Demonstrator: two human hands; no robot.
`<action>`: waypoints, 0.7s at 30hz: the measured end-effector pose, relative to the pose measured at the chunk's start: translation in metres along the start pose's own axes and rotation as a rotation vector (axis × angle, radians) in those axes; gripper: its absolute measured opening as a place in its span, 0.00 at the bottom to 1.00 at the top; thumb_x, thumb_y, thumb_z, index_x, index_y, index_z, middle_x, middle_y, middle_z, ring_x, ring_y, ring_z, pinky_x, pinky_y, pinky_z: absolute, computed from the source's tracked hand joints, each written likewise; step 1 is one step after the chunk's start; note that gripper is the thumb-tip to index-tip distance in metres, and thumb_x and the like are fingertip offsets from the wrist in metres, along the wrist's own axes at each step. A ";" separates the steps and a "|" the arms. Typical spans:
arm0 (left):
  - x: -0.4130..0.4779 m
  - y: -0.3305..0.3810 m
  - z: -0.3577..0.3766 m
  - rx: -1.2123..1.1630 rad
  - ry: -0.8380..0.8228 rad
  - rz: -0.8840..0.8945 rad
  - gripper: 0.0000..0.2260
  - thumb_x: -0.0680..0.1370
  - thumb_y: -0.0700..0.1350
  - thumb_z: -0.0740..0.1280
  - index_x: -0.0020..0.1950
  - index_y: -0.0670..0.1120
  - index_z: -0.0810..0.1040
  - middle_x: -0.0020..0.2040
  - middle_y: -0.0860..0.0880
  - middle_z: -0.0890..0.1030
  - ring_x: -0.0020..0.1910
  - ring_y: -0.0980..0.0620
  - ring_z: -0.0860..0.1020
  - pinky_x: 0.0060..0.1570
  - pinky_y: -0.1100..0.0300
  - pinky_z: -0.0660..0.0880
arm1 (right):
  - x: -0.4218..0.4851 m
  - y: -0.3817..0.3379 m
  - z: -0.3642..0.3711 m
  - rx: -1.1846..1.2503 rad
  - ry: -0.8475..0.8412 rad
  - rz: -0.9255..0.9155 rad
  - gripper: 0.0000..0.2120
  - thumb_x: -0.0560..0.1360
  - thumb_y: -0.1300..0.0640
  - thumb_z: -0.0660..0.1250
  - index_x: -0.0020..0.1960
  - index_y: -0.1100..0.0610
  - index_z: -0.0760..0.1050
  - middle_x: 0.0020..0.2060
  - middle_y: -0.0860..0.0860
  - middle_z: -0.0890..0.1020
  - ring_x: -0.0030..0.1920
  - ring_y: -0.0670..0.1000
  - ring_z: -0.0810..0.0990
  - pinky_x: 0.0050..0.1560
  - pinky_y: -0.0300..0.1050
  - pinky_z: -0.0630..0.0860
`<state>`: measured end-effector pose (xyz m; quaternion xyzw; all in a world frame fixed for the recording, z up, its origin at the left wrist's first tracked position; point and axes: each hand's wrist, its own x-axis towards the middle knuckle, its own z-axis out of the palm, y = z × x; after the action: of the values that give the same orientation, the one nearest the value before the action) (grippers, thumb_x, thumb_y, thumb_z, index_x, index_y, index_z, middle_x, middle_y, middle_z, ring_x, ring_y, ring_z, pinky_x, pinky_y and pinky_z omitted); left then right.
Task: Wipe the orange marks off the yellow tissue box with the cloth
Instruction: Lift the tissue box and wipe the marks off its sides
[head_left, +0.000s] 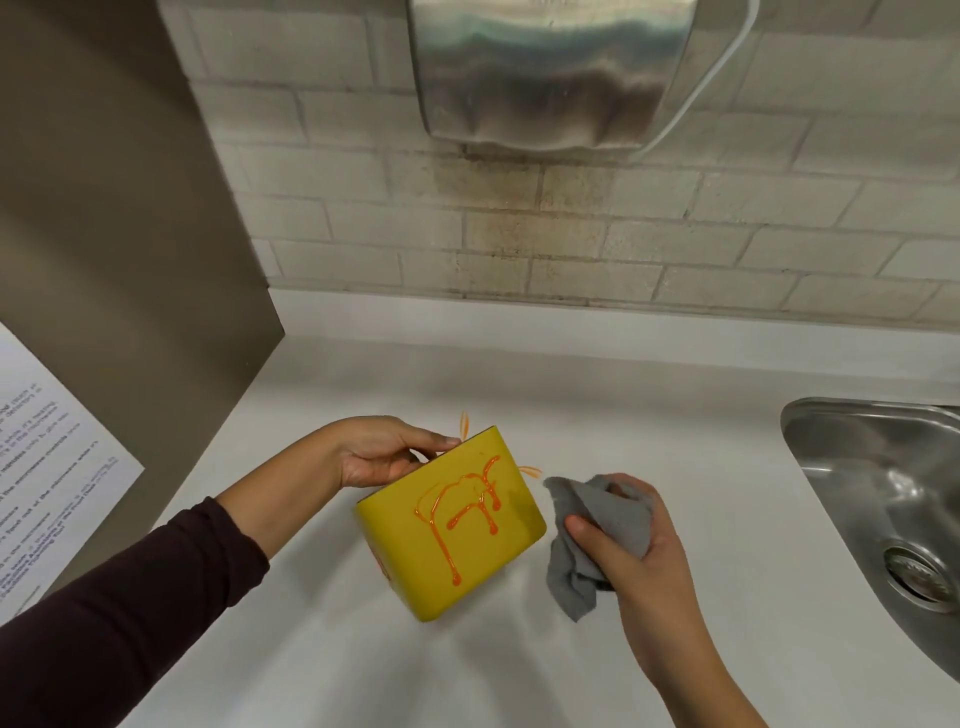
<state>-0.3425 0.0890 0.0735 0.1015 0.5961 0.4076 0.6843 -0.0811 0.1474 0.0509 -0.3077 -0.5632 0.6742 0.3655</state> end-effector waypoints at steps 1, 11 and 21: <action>0.001 0.000 0.000 0.014 -0.008 0.009 0.09 0.76 0.39 0.63 0.53 0.36 0.77 0.36 0.41 0.84 0.31 0.49 0.83 0.28 0.58 0.80 | 0.004 -0.006 0.008 0.002 -0.004 -0.071 0.16 0.63 0.63 0.73 0.47 0.54 0.71 0.34 0.46 0.82 0.32 0.44 0.80 0.30 0.33 0.76; 0.011 -0.001 -0.007 0.078 -0.042 0.023 0.09 0.75 0.39 0.66 0.52 0.37 0.78 0.39 0.42 0.84 0.34 0.48 0.84 0.34 0.56 0.82 | 0.045 -0.005 0.058 -0.622 0.060 -0.325 0.07 0.70 0.48 0.70 0.41 0.44 0.72 0.42 0.42 0.76 0.42 0.40 0.77 0.37 0.30 0.70; 0.014 0.000 -0.015 0.233 0.011 0.064 0.20 0.73 0.52 0.67 0.57 0.39 0.78 0.53 0.39 0.81 0.47 0.45 0.80 0.52 0.51 0.78 | 0.037 -0.002 0.070 -0.824 -0.206 -0.423 0.20 0.75 0.45 0.55 0.67 0.45 0.66 0.61 0.42 0.63 0.60 0.43 0.64 0.60 0.44 0.69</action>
<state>-0.3563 0.0935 0.0587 0.1970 0.6396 0.3580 0.6511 -0.1583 0.1414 0.0653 -0.2374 -0.8674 0.3322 0.2846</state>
